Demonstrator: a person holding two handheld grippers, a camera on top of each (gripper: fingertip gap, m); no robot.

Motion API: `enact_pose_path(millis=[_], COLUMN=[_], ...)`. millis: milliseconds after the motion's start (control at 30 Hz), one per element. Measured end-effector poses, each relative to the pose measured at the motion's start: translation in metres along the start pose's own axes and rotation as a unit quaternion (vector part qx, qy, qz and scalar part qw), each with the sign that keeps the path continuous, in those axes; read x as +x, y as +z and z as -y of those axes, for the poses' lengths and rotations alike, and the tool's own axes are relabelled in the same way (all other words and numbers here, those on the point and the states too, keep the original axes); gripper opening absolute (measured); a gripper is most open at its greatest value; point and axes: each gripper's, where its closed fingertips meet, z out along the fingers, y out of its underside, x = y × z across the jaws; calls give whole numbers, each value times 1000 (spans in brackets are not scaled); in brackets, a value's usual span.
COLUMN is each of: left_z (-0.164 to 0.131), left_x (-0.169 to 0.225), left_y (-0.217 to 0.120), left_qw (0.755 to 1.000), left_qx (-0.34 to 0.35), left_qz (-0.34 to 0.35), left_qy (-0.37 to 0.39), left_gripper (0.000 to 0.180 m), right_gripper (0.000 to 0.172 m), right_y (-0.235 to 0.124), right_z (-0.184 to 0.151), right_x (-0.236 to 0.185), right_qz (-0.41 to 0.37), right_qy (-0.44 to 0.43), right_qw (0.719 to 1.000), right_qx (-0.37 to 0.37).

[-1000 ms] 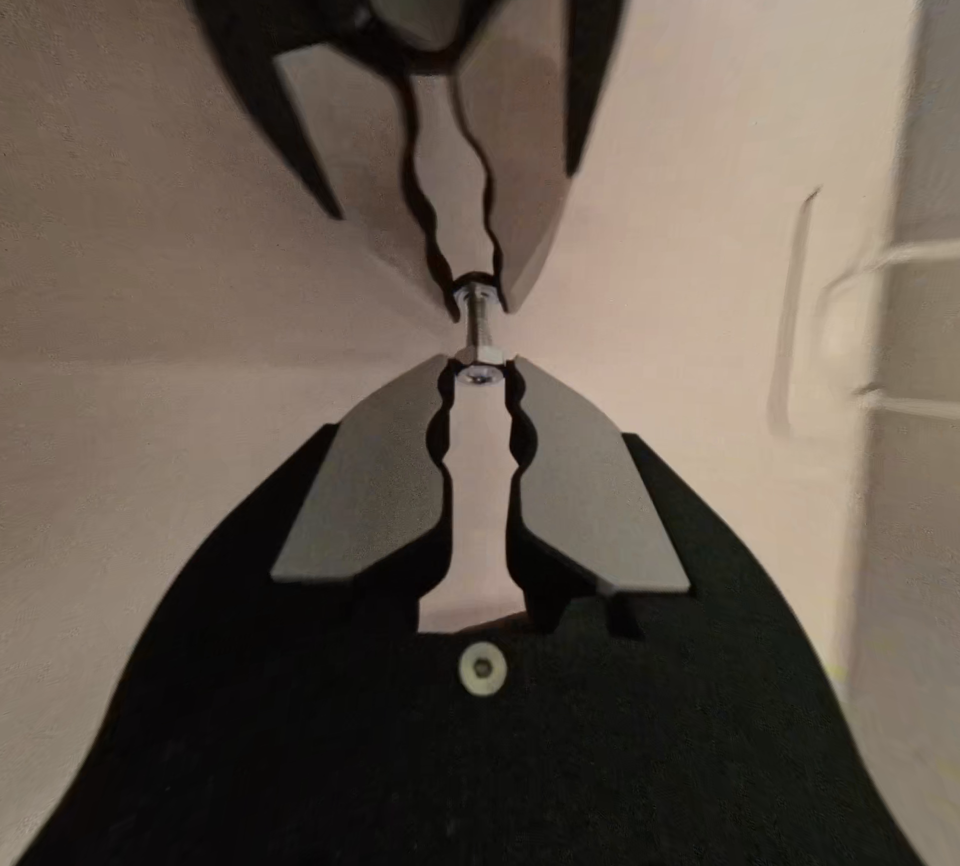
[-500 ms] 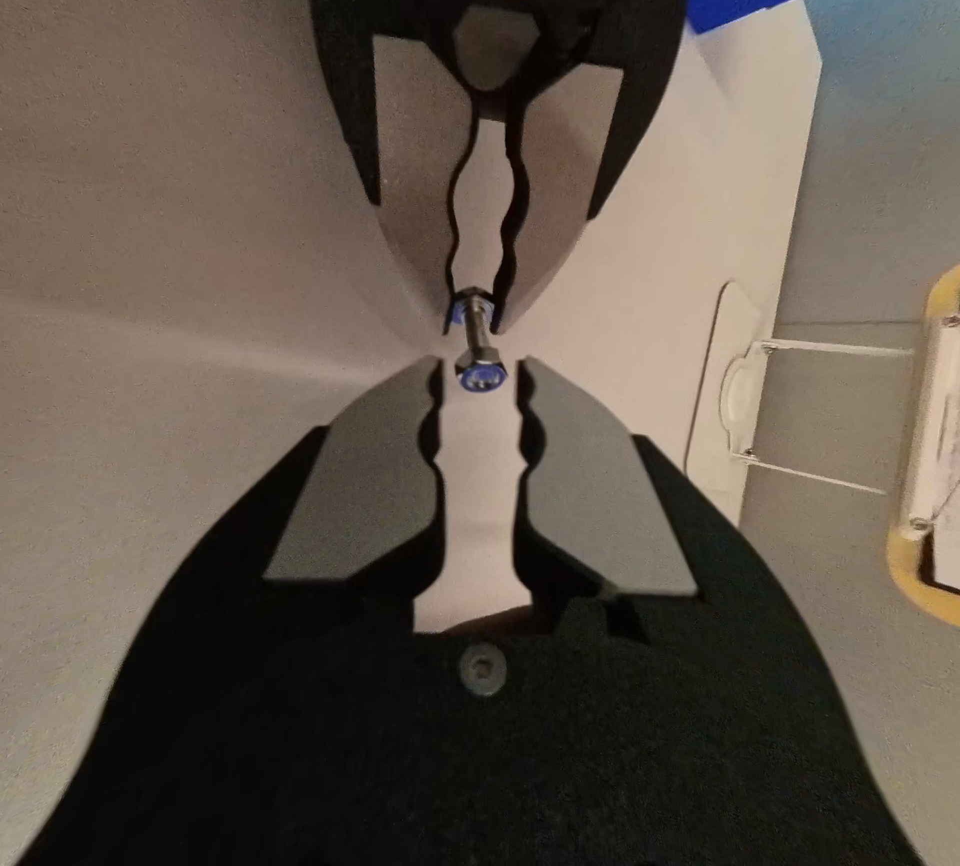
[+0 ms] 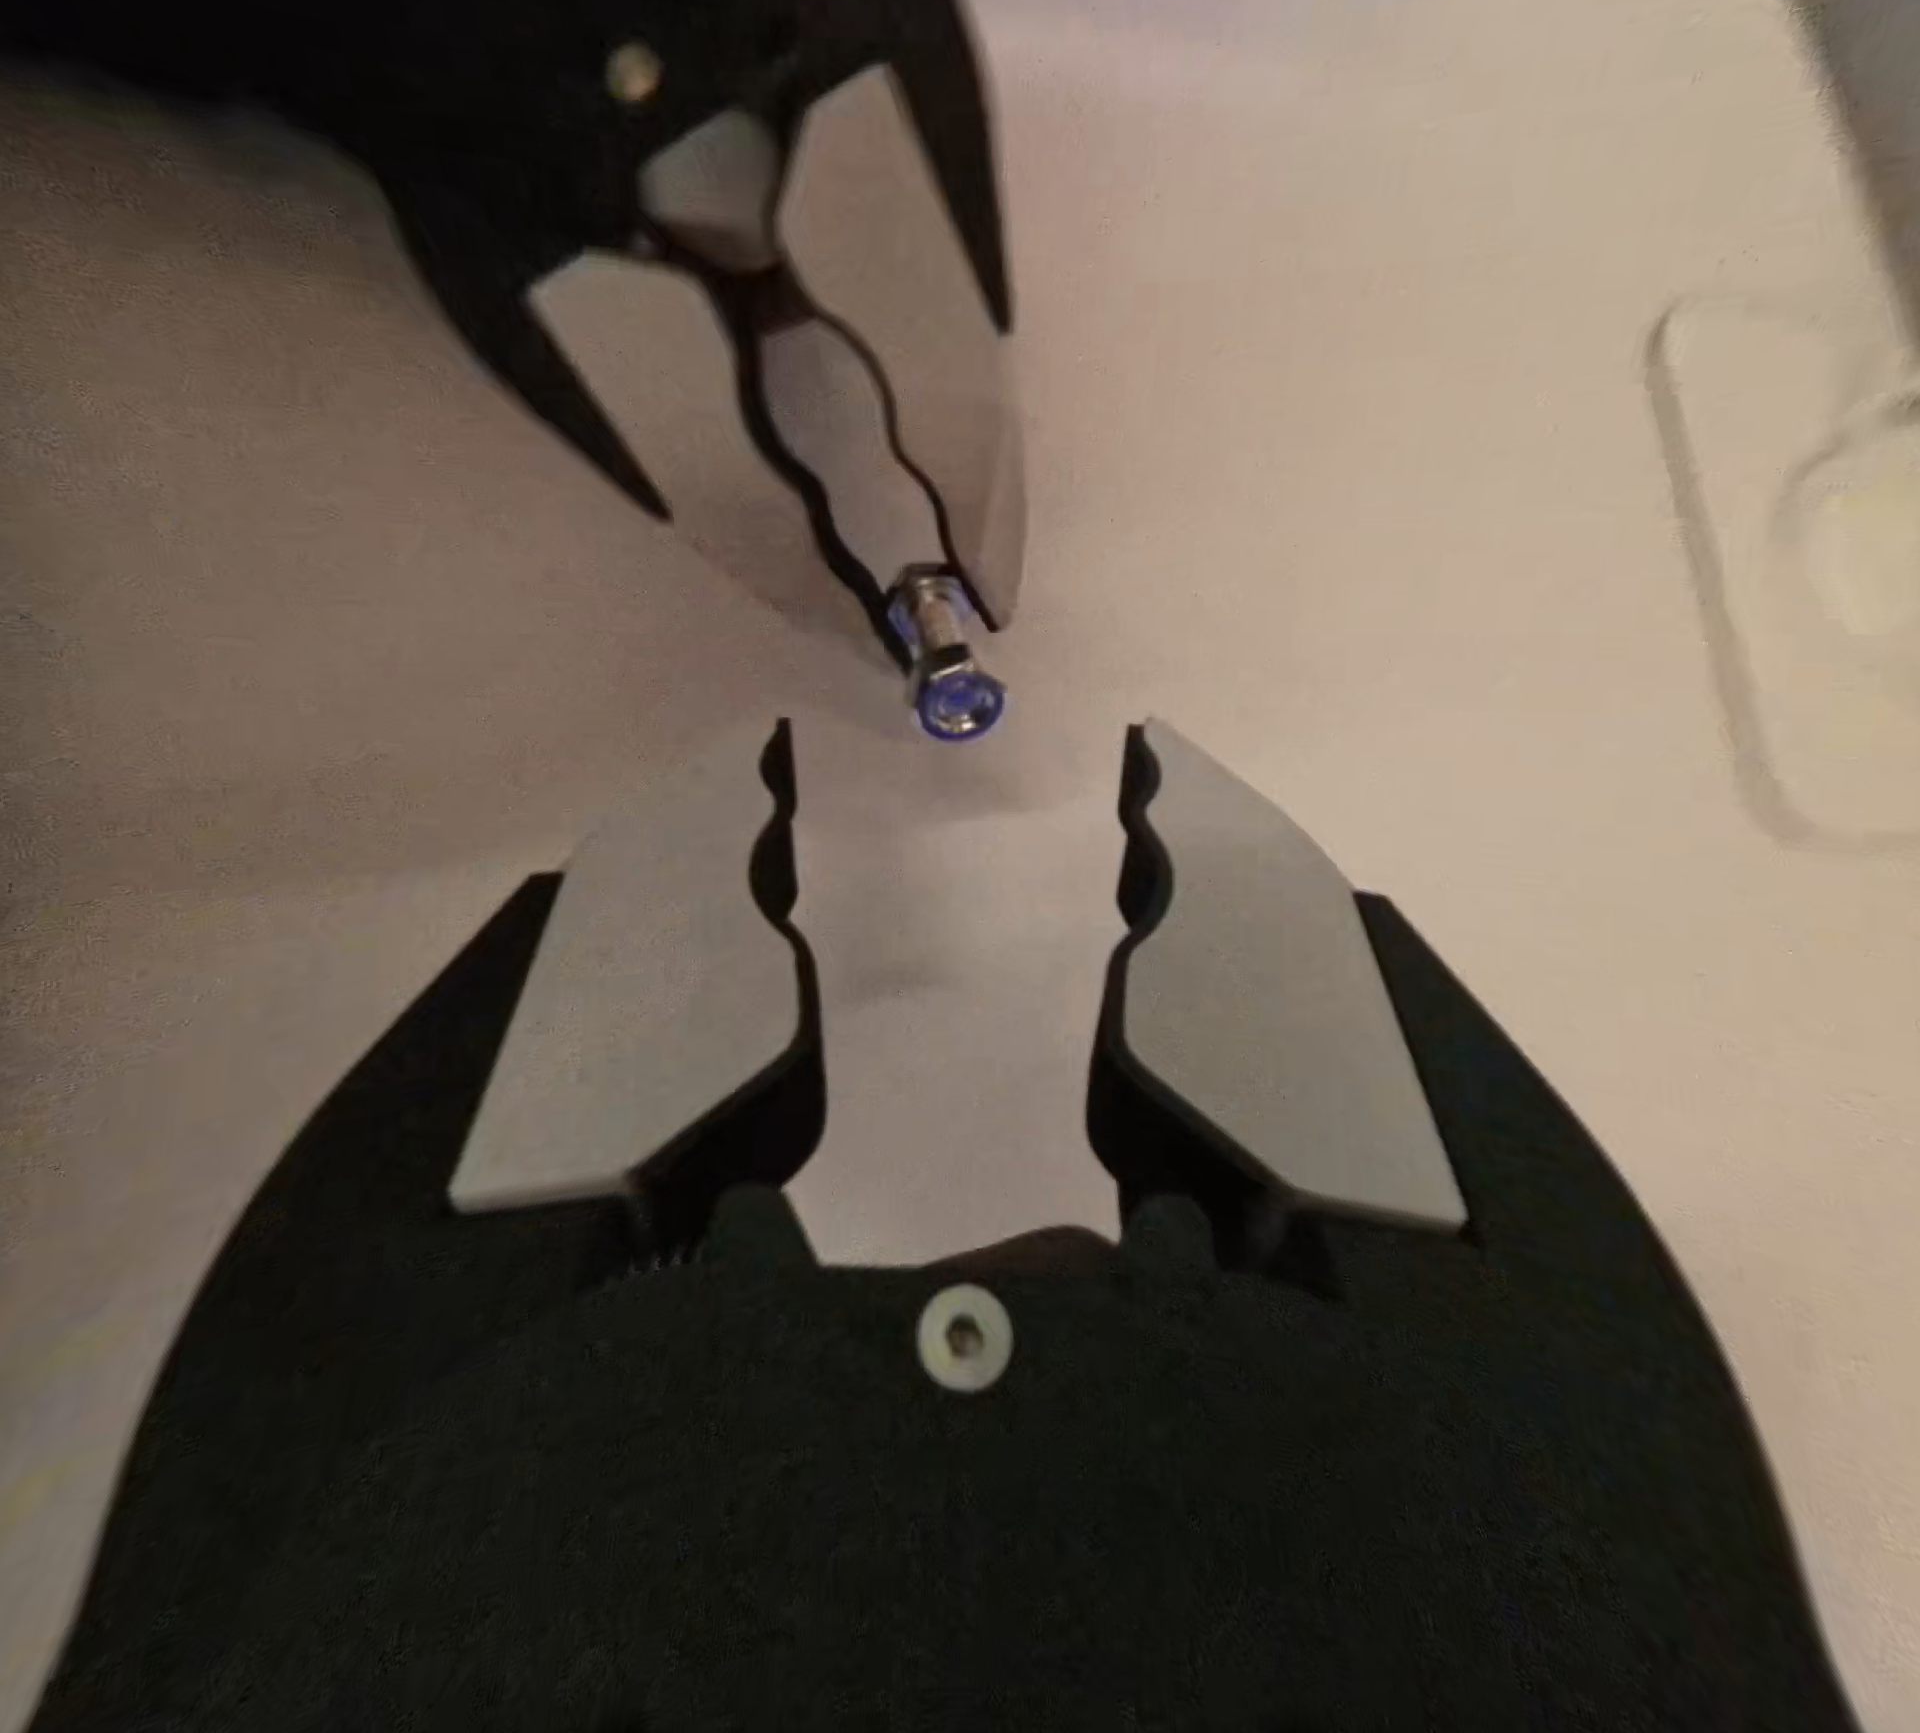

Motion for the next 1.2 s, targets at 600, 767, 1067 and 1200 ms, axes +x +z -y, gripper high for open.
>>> enact_pose_path(millis=[600, 767, 1067, 1200], left_z=[4, 8, 10, 17], left_x=[3, 7, 15, 10], left_y=[-2, -2, 1, -4], left_qw=[1000, 999, 997, 998], left_qx=[19, 39, 28, 56], left_qz=[-9, -32, -14, -24], left_qy=[14, -7, 72, 34], left_gripper=[18, 18, 18, 18], right_gripper=[38, 45, 19, 32], right_y=[-6, -6, 2, -7], right_z=[6, 0, -3, 10], right_x=[-3, -3, -18, -14], right_qz=[117, 8, 147, 223], right_qy=[244, -87, 306, 401], right_qw=[962, 996, 939, 888], right_qx=[17, -19, -57, 20])
